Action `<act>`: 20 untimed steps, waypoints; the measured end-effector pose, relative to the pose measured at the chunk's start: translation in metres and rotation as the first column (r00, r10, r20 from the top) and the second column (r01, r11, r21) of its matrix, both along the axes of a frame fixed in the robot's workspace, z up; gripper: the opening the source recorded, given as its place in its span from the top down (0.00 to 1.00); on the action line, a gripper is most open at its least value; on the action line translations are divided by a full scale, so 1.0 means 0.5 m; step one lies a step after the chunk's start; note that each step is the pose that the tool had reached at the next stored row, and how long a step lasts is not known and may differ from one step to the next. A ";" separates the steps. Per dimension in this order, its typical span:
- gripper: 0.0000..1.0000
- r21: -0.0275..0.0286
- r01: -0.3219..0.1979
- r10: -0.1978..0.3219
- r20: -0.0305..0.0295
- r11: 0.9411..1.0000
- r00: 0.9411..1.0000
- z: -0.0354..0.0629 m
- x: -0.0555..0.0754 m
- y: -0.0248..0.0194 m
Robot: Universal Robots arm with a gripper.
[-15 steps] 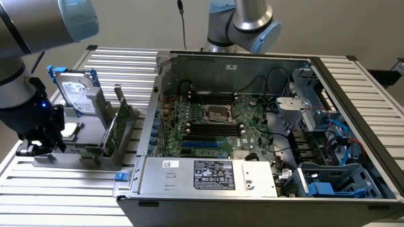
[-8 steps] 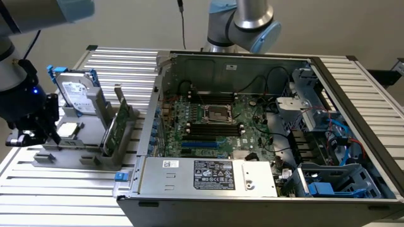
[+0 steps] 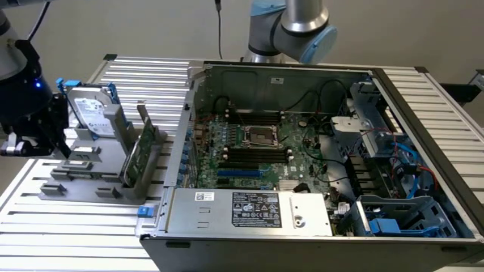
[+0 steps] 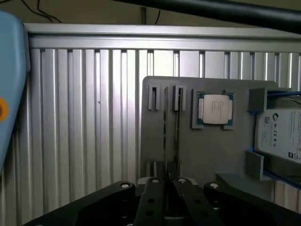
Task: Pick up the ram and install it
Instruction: 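Pick up the ram and move it above insertion slot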
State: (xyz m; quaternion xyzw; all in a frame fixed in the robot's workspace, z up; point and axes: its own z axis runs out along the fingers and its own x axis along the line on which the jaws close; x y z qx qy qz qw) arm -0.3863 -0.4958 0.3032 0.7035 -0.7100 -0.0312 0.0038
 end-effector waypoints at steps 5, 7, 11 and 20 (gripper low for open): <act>0.86 -0.001 0.000 0.000 -0.004 1.000 1.000 0.040 0.018 0.0099; 0.86 -0.001 0.000 0.000 -0.005 1.000 1.000 0.055 0.025 0.0138; 0.86 -0.001 0.000 0.000 -0.011 1.000 1.000 0.079 0.041 0.0203; 0.86 -0.004 0.000 0.000 -0.025 1.000 1.000 0.108 0.094 0.0270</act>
